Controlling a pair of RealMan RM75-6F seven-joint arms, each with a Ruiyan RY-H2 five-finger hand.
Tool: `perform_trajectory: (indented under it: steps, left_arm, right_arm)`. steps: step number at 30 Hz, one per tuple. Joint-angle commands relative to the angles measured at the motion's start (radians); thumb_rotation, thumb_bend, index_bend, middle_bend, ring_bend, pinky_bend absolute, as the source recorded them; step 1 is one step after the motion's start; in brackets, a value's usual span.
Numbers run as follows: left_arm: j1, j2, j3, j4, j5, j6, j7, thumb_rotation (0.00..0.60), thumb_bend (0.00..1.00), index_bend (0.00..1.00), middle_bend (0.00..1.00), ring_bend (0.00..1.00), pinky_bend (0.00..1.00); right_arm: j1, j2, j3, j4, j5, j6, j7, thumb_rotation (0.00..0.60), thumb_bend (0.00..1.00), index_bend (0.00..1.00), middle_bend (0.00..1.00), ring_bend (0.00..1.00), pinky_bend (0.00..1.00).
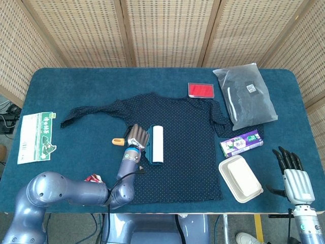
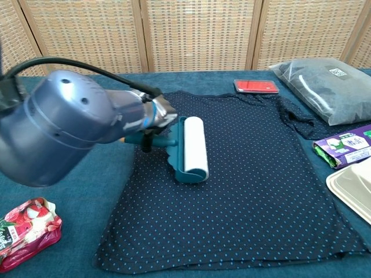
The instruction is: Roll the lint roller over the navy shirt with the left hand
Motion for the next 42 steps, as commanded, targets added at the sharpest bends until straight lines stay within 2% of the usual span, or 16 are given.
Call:
perform_trajectory:
  steps: [1,6,13,18,22,29,31,34,38,40,42]
  left_arm:
    - [-0.031,-0.039,-0.035,0.029,-0.019,0.002,0.018,0.600,0.65,0.89,0.90,0.74,0.68]
    - [-0.069,-0.094,-0.079,0.065,-0.027,0.011,0.033,0.600,0.65,0.89,0.90,0.74,0.68]
    - [-0.062,-0.093,-0.082,0.048,-0.017,0.029,0.038,0.600,0.65,0.89,0.90,0.74,0.68]
    - [-0.015,-0.035,-0.046,-0.023,0.010,0.055,0.017,0.600,0.65,0.89,0.90,0.74,0.68]
    - [0.043,0.036,0.004,-0.092,0.044,0.071,-0.017,0.600,0.65,0.89,0.90,0.74,0.68]
    - [0.143,0.170,0.071,-0.196,0.142,0.076,-0.126,0.600,0.64,0.89,0.90,0.73,0.67]
    - [0.172,0.213,0.085,-0.223,0.181,0.075,-0.168,0.600,0.63,0.88,0.87,0.72,0.65]
    - [0.214,0.268,0.103,-0.247,0.252,0.065,-0.242,0.600,0.55,0.85,0.78,0.65,0.58]
    - [0.273,0.321,0.123,-0.238,0.360,0.048,-0.358,0.600,0.49,0.77,0.66,0.57,0.53]
    - [0.294,0.335,0.134,-0.226,0.403,0.035,-0.400,0.600,0.48,0.67,0.57,0.51,0.49]
    - [0.313,0.346,0.145,-0.208,0.432,0.022,-0.433,0.600,0.42,0.59,0.39,0.37,0.42]
  right_arm:
    - [0.000,0.001,0.003,0.001,0.003,0.000,0.004,0.600,0.13,0.00,0.00,0.00,0.00]
    - [-0.002,0.007,0.007,0.004,0.009,0.002,0.018,0.600,0.13,0.00,0.00,0.00,0.00]
    - [-0.003,0.010,0.006,0.003,0.004,0.007,0.021,0.600,0.13,0.00,0.00,0.00,0.00]
    - [-0.005,0.010,0.005,0.001,0.002,0.011,0.017,0.600,0.13,0.00,0.00,0.00,0.00]
    - [-0.003,0.007,-0.001,-0.002,-0.004,0.007,0.006,0.600,0.13,0.00,0.00,0.00,0.00]
    - [-0.005,0.000,-0.009,-0.012,-0.024,0.019,-0.020,0.600,0.13,0.00,0.00,0.00,0.00]
    - [-0.005,-0.001,-0.010,-0.015,-0.026,0.021,-0.025,0.600,0.13,0.00,0.00,0.00,0.00]
    - [-0.006,-0.002,-0.013,-0.018,-0.032,0.025,-0.033,0.600,0.13,0.00,0.00,0.00,0.00]
    - [-0.006,-0.005,-0.016,-0.023,-0.040,0.030,-0.045,0.600,0.13,0.00,0.00,0.00,0.00]
    - [-0.007,-0.005,-0.017,-0.025,-0.041,0.031,-0.049,0.600,0.13,0.00,0.00,0.00,0.00]
    - [-0.007,-0.007,-0.017,-0.025,-0.041,0.032,-0.054,0.600,0.13,0.00,0.00,0.00,0.00]
